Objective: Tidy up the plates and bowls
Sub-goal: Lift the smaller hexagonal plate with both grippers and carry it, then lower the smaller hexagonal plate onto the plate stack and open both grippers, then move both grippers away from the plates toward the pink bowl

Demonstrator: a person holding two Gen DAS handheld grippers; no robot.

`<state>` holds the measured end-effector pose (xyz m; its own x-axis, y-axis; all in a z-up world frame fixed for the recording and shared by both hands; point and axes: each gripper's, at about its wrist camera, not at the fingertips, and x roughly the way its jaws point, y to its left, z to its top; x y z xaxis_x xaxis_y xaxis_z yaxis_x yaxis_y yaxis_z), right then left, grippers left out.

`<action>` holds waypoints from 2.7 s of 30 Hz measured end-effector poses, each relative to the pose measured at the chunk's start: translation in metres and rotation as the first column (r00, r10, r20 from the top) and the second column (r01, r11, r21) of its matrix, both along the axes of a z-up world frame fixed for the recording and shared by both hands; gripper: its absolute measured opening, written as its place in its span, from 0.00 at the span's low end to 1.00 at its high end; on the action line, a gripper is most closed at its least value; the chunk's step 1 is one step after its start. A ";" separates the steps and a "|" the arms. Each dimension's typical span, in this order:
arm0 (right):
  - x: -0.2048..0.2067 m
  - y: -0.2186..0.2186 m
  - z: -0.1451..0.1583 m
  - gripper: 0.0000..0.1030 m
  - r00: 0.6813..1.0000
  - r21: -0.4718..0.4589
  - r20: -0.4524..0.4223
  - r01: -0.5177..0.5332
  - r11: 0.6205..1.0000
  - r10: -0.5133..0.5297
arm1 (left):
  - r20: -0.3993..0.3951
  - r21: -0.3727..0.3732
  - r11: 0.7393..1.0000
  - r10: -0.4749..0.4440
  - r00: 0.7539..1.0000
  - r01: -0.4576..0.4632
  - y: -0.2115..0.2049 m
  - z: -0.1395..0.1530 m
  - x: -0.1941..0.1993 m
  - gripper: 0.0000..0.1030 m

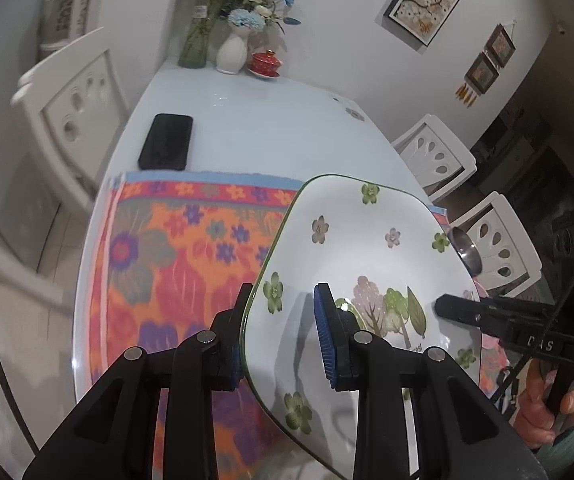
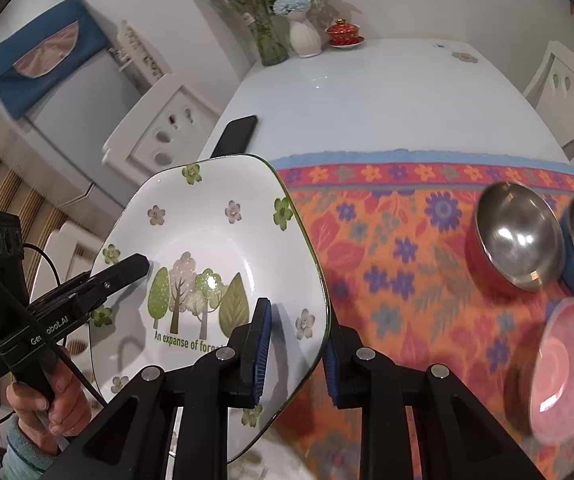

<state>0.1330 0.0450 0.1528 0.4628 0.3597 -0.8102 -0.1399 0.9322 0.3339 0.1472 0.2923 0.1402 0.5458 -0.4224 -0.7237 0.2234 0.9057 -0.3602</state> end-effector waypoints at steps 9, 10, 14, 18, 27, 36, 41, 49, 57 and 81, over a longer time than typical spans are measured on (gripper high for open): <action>-0.087 -0.001 -0.009 0.22 0.999 0.019 -0.036 -0.034 0.999 0.035 | -0.016 -0.003 0.999 0.051 0.999 -0.051 0.000 -0.001 -0.080 0.25; -0.094 -0.002 -0.011 0.22 0.998 0.019 -0.041 -0.037 0.999 0.037 | -0.022 -0.005 0.998 0.056 0.998 -0.056 -0.002 -0.003 -0.089 0.25; -0.117 -0.006 -0.021 0.22 0.997 0.021 -0.064 -0.050 0.999 0.052 | -0.038 -0.004 0.997 0.076 0.996 -0.076 -0.005 -0.012 -0.118 0.25; -0.139 -0.005 -0.039 0.23 0.992 0.003 -0.101 -0.074 0.997 0.074 | -0.070 -0.006 0.995 0.097 0.993 -0.098 -0.006 -0.029 -0.145 0.25; -0.162 0.002 -0.084 0.25 0.973 -0.025 -0.202 -0.119 0.993 0.111 | -0.171 0.003 0.991 0.133 0.976 -0.135 -0.004 -0.073 -0.179 0.25; -0.148 0.005 -0.101 0.27 0.964 -0.053 -0.241 -0.126 0.991 0.110 | -0.199 0.018 0.991 0.131 0.971 -0.130 -0.004 -0.090 -0.176 0.25; -0.139 0.002 -0.105 0.27 0.962 -0.068 -0.258 -0.116 0.991 0.095 | -0.206 0.054 0.993 0.112 0.972 -0.103 -0.012 -0.093 -0.169 0.25; -0.126 -0.001 -0.108 0.26 0.959 -0.070 -0.272 -0.103 0.992 0.080 | -0.223 0.108 0.993 0.069 0.972 -0.046 -0.019 -0.091 -0.164 0.25; -0.118 -0.001 -0.108 0.26 0.959 -0.055 -0.274 -0.097 0.994 0.078 | -0.277 0.114 0.993 0.022 0.961 0.010 -0.020 -0.086 -0.158 0.35; -0.141 0.025 -0.104 0.27 0.951 -0.123 -0.309 -0.044 0.991 0.004 | -0.280 0.199 0.980 0.077 0.957 -0.020 0.006 -0.065 -0.153 0.36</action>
<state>-0.0076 0.0698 0.0492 0.1767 0.2523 -0.9514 -0.0720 0.9673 0.2432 -0.0061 0.2982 0.0754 0.3212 -0.2384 -0.9165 0.0912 0.9711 -0.2207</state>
